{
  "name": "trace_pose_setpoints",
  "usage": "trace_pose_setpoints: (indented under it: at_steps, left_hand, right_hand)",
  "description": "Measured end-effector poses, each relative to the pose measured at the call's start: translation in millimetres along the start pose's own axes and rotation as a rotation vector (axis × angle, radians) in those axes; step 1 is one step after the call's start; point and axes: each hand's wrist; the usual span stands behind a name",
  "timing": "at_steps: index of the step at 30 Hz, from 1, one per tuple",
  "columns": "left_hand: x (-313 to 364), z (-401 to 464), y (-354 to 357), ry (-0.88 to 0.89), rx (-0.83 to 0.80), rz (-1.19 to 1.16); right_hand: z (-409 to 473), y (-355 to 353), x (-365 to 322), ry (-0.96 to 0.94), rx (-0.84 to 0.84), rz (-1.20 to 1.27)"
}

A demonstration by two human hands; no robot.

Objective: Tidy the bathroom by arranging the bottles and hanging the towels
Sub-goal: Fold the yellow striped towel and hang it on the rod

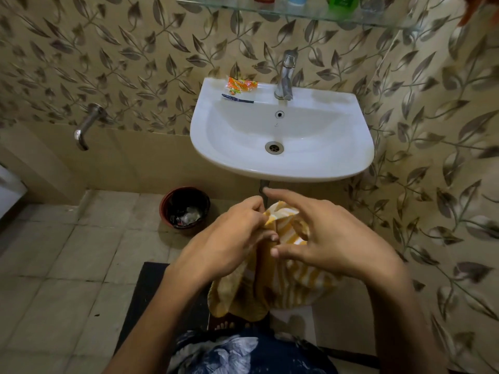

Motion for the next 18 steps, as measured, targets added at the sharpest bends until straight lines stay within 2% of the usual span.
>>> trace_pose_setpoints:
  at_steps: [6,10,15,18]
  left_hand:
    - [-2,-4,1,-0.003,0.006,0.044]
    - [-5,-3,-1,0.013,0.007,-0.034]
    - [-6,-6,-12,-0.007,-0.121,-0.100]
    - [-1,-8,-12,-0.076,-0.190,0.049]
  right_hand:
    - [9,3,6,0.001,-0.044,-0.032]
    - [4,3,9,-0.042,0.086,0.024]
    - [-4,-7,14,-0.055,0.263,0.121]
    - [-6,-10,16,-0.041,0.261,0.077]
Point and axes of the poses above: each hand's wrist, its own z-axis towards the middle knuckle, its own y-axis out of the palm, x = y × z, and after that the axes turned 5 degrees about -y, right-handed
